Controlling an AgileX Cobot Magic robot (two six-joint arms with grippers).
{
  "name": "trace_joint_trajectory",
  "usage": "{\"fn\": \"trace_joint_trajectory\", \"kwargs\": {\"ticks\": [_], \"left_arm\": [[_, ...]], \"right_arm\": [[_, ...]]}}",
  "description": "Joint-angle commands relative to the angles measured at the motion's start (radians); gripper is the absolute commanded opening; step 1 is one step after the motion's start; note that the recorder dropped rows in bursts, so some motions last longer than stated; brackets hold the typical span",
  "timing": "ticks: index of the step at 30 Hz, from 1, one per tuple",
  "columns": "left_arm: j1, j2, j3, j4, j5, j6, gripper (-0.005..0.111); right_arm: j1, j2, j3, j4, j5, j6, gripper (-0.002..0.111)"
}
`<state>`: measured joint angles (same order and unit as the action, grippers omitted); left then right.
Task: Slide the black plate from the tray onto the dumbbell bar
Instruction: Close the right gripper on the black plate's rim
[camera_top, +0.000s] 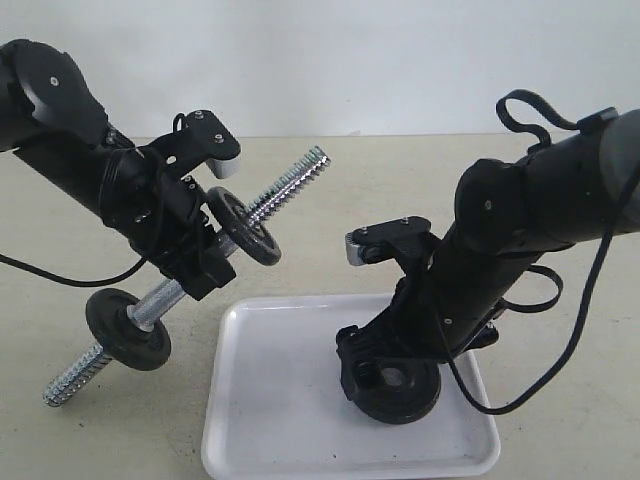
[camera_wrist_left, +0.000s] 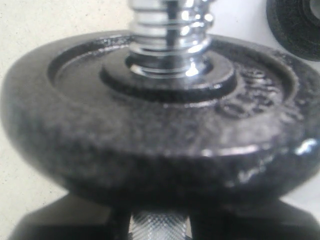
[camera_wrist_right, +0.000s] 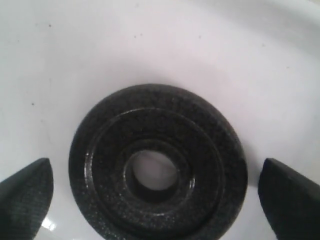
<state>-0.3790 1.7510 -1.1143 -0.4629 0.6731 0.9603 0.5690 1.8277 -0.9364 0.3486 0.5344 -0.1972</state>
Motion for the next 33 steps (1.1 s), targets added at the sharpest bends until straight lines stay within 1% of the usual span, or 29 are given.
{"fn": "trace_joint_trajectory", "kwargs": {"ticks": [1, 7, 14, 17, 19, 23, 26, 30, 33], "left_arm": [[-0.003, -0.052, -0.036, -0.045, -0.05, -0.002, 0.004], [-0.003, -0.052, -0.036, -0.045, -0.05, -0.002, 0.004], [-0.003, -0.052, -0.036, -0.045, -0.044, -0.002, 0.004], [-0.003, -0.052, -0.036, -0.045, -0.037, -0.002, 0.004], [-0.003, -0.052, -0.036, -0.045, -0.037, -0.002, 0.004], [-0.003, -0.052, -0.036, -0.045, -0.037, -0.002, 0.004], [-0.003, -0.052, -0.036, -0.045, -0.037, -0.002, 0.004], [-0.003, -0.052, -0.036, -0.045, -0.037, -0.002, 0.004], [-0.003, -0.052, -0.036, -0.045, -0.037, -0.002, 0.004]], "right_arm": [[-0.001, -0.001, 0.0, 0.006, 0.0, 0.014, 0.105], [0.012, -0.001, 0.0, -0.017, 0.005, 0.067, 0.105], [0.08, 0.036, 0.0, -0.11, -0.044, 0.181, 0.105], [0.08, 0.069, 0.0, -0.142, -0.04, 0.197, 0.105], [0.08, 0.082, 0.0, -0.199, -0.032, 0.247, 0.105], [0.08, 0.093, 0.0, -0.254, -0.025, 0.296, 0.105], [0.08, 0.093, 0.0, -0.298, 0.004, 0.31, 0.105], [0.08, 0.093, 0.0, -0.383, 0.069, 0.407, 0.105], [0.08, 0.093, 0.0, -0.386, 0.11, 0.416, 0.105]]}}
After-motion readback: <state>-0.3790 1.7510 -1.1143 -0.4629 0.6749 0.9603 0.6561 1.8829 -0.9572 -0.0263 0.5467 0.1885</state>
